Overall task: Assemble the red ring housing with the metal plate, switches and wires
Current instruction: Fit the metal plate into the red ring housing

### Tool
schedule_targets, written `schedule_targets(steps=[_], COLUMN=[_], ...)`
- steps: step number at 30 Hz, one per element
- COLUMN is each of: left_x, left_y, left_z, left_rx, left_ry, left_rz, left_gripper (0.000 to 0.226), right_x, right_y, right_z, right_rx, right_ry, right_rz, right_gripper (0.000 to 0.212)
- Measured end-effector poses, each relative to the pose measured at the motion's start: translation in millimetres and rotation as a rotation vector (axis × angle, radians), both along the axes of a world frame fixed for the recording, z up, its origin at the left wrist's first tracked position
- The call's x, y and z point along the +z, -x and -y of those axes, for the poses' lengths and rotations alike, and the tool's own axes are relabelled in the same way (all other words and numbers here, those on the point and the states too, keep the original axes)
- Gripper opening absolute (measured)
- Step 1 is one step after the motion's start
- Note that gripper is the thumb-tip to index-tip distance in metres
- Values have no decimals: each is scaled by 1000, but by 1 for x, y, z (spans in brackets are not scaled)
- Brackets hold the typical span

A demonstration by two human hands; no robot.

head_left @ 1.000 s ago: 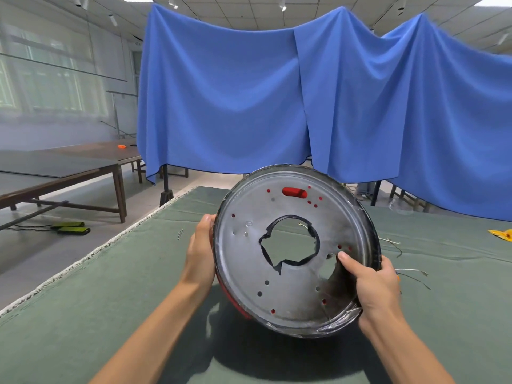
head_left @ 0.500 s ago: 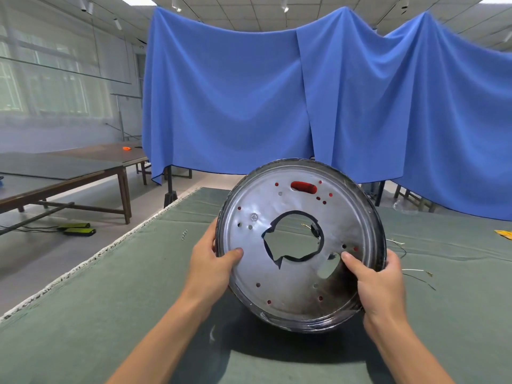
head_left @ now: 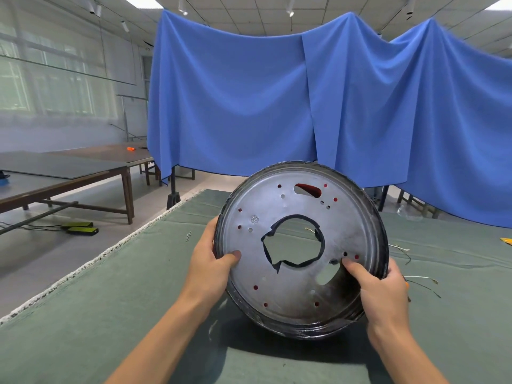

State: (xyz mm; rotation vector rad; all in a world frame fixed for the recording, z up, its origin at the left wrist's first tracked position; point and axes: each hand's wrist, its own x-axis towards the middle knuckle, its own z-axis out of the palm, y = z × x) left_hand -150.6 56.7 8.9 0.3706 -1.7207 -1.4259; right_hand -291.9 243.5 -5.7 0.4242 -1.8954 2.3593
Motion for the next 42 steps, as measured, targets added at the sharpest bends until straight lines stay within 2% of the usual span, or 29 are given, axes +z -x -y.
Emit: schedule_targets(steps=[4, 13, 27, 35, 42], left_x=[1, 4, 4, 4, 3], left_y=[-2, -2, -1, -1, -1], left_z=[1, -1, 1, -1, 1], left_rx=[-3, 6, 26, 40, 22], left_ry=[-16, -49, -135, -121, -104], left_rz=[5, -28, -55, -29, -37], left_gripper=[76, 53, 44, 37, 41], right_x=[-2, -5, -5, -4, -3], right_y=[2, 3, 3, 2, 1], right_z=[-1, 0, 0, 1, 0], right_rx=[4, -17, -30, -77, -68], right_ry=[-5, -12, -13, -33, -36], right_rz=[2, -2, -28, -23, -16], right_gripper=[21, 25, 20, 25, 25])
